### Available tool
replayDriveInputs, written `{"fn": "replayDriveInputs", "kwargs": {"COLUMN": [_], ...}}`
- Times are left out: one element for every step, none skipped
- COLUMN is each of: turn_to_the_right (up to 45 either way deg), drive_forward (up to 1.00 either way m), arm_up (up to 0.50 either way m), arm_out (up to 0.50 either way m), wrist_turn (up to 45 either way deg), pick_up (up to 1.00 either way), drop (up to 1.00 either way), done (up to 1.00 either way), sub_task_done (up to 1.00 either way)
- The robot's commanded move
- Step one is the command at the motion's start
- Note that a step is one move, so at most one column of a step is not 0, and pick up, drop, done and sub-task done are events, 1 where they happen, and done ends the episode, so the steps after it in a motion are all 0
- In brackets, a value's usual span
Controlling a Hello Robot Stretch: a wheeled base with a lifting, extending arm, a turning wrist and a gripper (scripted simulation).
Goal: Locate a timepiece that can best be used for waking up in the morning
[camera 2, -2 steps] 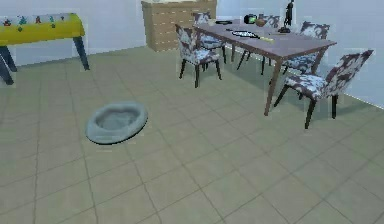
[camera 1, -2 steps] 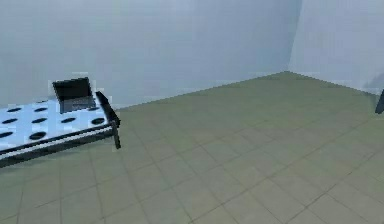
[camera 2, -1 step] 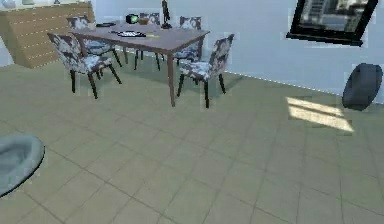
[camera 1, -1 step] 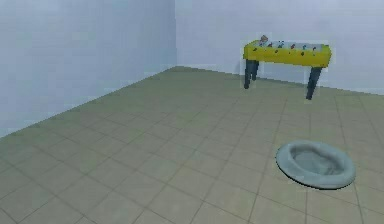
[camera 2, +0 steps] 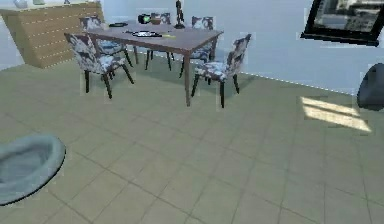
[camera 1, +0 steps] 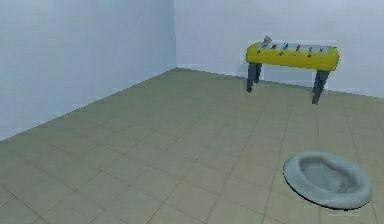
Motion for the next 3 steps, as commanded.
{"fn": "replayDriveInputs", "kwargs": {"turn_to_the_right": [6.0,0.0,0.0], "drive_forward": [0.0,1.0,0.45], "arm_up": [0.0,0.0,0.0], "arm_out": [0.0,0.0,0.0], "wrist_turn": [0.0,0.0,0.0], "pick_up": [0.0,0.0,0.0], "drop": [0.0,0.0,0.0], "done": [0.0,0.0,0.0], "sub_task_done": [0.0,0.0,0.0]}}
